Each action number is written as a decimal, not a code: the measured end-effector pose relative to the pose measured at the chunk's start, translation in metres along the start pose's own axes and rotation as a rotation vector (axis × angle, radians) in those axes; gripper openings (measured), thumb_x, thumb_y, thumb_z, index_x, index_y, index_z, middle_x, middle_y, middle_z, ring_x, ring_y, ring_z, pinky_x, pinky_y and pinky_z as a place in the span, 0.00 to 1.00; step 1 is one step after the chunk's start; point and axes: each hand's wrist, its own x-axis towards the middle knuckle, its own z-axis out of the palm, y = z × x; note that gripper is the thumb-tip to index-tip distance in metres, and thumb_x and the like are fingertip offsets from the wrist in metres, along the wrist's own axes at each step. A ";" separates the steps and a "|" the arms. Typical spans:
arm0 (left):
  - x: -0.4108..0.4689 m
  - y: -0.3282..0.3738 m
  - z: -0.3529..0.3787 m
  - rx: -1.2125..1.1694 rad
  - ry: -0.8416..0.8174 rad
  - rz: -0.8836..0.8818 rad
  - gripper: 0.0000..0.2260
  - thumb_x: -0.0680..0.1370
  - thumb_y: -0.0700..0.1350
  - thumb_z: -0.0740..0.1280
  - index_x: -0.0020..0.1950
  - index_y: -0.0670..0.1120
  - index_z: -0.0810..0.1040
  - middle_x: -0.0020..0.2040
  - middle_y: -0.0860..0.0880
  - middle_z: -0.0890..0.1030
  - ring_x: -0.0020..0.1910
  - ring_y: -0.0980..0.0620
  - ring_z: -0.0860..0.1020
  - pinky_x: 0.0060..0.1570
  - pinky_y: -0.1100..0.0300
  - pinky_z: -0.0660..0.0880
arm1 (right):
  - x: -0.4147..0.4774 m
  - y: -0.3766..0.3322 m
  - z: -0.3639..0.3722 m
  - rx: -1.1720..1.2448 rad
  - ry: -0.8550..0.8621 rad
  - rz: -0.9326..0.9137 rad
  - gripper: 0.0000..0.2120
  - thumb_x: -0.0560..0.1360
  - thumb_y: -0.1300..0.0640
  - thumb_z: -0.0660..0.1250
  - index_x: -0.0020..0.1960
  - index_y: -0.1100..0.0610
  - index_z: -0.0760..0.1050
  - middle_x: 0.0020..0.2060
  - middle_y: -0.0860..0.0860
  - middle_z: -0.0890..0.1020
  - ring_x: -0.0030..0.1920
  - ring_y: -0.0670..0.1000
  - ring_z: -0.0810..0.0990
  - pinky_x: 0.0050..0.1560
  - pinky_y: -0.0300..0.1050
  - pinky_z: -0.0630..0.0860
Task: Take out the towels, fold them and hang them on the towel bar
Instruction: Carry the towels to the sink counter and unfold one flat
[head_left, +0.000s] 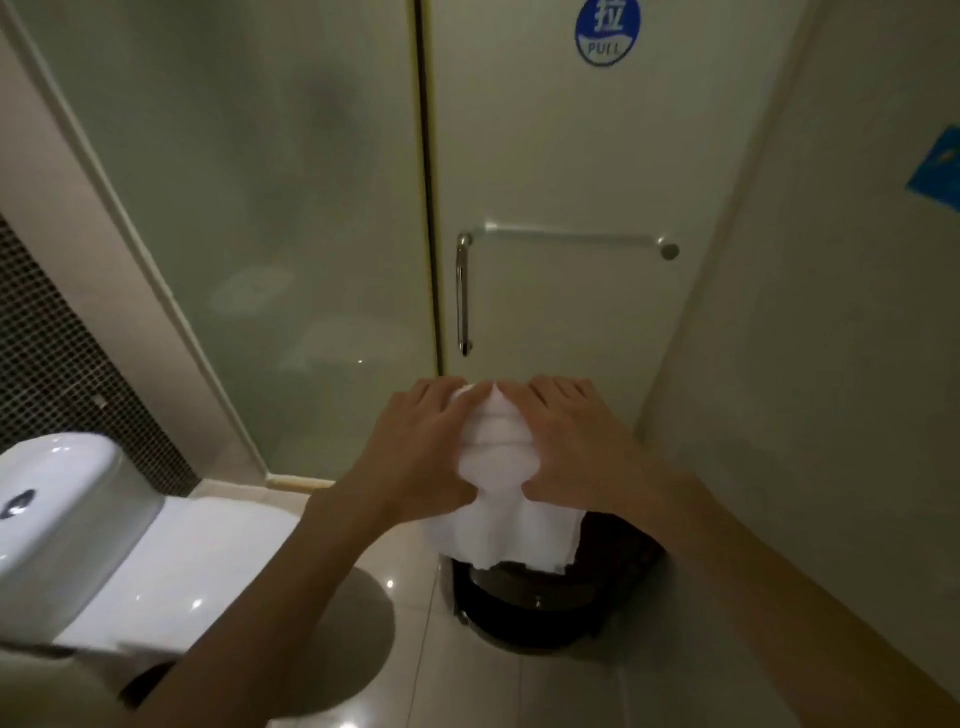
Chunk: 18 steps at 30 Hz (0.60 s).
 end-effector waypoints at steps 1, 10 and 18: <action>-0.008 -0.002 -0.001 -0.005 0.000 -0.012 0.43 0.59 0.50 0.75 0.73 0.46 0.65 0.66 0.43 0.72 0.62 0.41 0.70 0.57 0.49 0.68 | -0.001 -0.008 0.001 0.010 -0.011 -0.006 0.43 0.61 0.45 0.71 0.71 0.53 0.60 0.58 0.52 0.73 0.56 0.54 0.72 0.60 0.50 0.65; -0.075 -0.032 0.008 -0.063 -0.033 -0.114 0.42 0.59 0.49 0.75 0.72 0.45 0.67 0.64 0.42 0.73 0.61 0.40 0.71 0.58 0.46 0.70 | 0.003 -0.068 0.033 0.091 -0.097 -0.071 0.39 0.63 0.48 0.71 0.70 0.57 0.62 0.60 0.56 0.74 0.58 0.58 0.74 0.62 0.55 0.67; -0.124 -0.060 0.027 -0.133 -0.006 -0.303 0.41 0.58 0.50 0.78 0.70 0.44 0.69 0.61 0.40 0.75 0.56 0.38 0.75 0.52 0.43 0.74 | 0.033 -0.105 0.069 0.104 -0.194 -0.241 0.38 0.65 0.47 0.71 0.71 0.57 0.64 0.60 0.55 0.75 0.58 0.57 0.74 0.62 0.54 0.67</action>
